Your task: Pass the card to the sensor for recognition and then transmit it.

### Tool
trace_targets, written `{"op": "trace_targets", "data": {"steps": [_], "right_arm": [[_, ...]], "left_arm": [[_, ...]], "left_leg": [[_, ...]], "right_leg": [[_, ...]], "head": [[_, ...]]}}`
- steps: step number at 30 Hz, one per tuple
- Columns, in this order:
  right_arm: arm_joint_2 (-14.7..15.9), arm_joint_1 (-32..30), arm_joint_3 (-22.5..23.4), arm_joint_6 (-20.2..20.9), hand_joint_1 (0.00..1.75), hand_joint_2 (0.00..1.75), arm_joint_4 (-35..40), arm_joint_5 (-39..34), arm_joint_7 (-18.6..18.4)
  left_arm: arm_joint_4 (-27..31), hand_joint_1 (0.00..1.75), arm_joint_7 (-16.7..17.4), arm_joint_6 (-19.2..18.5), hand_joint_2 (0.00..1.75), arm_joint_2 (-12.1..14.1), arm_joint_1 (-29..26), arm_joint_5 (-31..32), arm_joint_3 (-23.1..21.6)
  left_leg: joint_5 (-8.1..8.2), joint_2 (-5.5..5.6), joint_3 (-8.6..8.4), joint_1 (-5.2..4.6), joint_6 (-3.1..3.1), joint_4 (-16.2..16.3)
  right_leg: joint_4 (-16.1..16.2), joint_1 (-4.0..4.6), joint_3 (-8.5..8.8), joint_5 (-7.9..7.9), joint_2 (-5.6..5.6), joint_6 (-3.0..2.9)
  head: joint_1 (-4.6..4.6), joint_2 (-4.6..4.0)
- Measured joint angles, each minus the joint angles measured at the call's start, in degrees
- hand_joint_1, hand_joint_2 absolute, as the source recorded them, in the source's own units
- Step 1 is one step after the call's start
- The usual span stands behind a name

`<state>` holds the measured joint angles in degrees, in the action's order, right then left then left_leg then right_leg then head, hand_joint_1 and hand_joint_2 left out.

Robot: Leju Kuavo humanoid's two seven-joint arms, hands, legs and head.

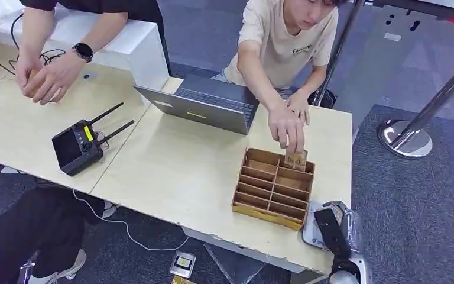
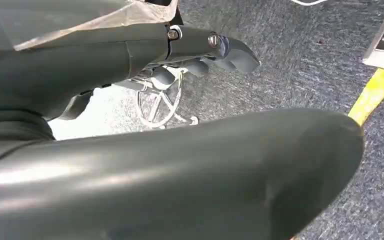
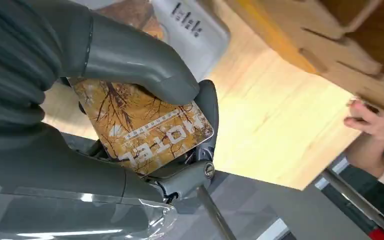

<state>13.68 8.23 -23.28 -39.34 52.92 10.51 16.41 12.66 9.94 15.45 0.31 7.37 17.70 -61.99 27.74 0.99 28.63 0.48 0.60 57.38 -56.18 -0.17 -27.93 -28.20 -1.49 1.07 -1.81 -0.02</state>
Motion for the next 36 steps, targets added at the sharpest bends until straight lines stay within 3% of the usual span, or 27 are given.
{"op": "trace_targets", "data": {"steps": [3,8,19,28,36], "right_arm": [[0.44,-0.38,0.11,0.44,1.75,1.75,3.19,-0.09,-1.11],[0.92,-1.7,1.6,3.22,1.75,1.75,9.58,-2.84,0.02],[1.73,-1.89,6.43,6.62,1.75,1.75,24.55,-1.48,-0.33],[1.62,3.43,7.56,5.64,1.75,1.75,36.57,14.0,-5.75],[1.14,9.63,5.05,3.12,1.75,1.75,41.2,27.06,-8.92]], "left_arm": [[0.0,0.0,-0.02,-0.02,0.0,0.0,-0.02,0.22,0.09],[0.0,0.0,-0.24,-0.37,0.0,0.0,-0.1,0.72,0.15],[0.0,0.0,-0.35,-0.59,0.0,0.0,-0.11,1.79,0.17],[0.0,0.0,-0.59,-1.25,0.0,0.0,-0.1,3.19,0.15],[0.0,0.0,-1.09,-1.77,0.0,-0.02,-0.03,4.3,0.15]], "left_leg": [[0.0,0.0,0.01,0.0,0.0,0.0],[0.0,0.02,0.1,-0.02,0.0,0.0],[0.0,0.01,0.13,-0.01,0.0,0.0],[0.0,0.0,0.12,-0.01,0.0,0.0],[0.0,0.01,0.13,-0.01,0.0,0.0]], "right_leg": [[0.0,0.0,-0.01,0.0,0.0,0.0],[0.0,-0.02,-0.08,0.0,-0.01,0.0],[0.0,-0.01,-0.09,0.0,-0.01,0.0],[-0.01,-0.01,-0.08,0.0,-0.01,0.0],[-0.01,-0.01,-0.08,0.0,-0.01,0.0]], "head": [[0.02,0.0],[0.0,0.0],[0.0,0.0],[0.0,0.0],[0.0,0.0]]}}
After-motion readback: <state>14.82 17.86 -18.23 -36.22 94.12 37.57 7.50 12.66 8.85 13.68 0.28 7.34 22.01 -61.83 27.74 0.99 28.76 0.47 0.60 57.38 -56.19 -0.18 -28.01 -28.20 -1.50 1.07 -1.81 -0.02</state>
